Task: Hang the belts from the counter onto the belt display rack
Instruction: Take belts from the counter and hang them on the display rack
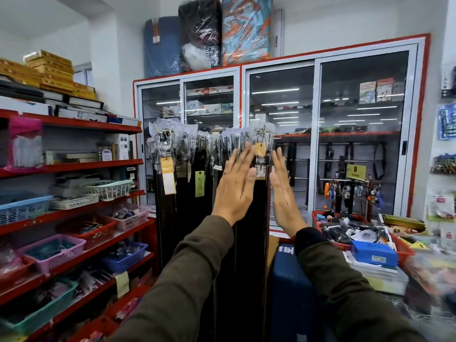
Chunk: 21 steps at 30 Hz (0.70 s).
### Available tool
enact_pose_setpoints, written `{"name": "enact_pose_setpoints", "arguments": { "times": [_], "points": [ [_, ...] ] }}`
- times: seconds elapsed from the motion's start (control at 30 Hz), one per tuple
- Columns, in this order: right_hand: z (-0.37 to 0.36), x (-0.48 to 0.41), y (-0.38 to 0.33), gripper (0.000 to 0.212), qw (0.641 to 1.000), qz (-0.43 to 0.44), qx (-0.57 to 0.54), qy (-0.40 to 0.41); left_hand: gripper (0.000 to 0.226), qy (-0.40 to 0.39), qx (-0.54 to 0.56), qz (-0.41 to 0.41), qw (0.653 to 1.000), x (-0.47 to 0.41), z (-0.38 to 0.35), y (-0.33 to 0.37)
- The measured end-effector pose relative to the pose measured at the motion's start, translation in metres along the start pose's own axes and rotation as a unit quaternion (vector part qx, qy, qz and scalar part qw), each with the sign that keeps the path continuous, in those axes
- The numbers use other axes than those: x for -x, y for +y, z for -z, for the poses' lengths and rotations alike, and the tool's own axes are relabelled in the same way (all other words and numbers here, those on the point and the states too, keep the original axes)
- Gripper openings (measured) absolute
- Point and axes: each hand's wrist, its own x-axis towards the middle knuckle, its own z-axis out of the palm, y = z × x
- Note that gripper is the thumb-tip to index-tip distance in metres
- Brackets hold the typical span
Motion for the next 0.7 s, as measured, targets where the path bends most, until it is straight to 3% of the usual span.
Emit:
{"name": "enact_pose_setpoints", "arguments": {
  "times": [0.2,0.43,0.7],
  "points": [
    [-0.011,-0.012,0.017,0.058,0.998,-0.033,0.04,-0.047,0.06,-0.079,-0.207,-0.026,0.975,-0.007,0.0,-0.028],
    [-0.018,-0.02,0.027,0.056,0.996,-0.04,0.073,-0.043,0.063,-0.108,-0.259,-0.034,0.959,-0.014,0.005,-0.045],
    [-0.047,-0.015,0.006,0.058,0.987,0.039,0.139,0.064,0.062,0.012,-0.255,-0.055,0.965,0.006,0.038,-0.04]
  ]
}}
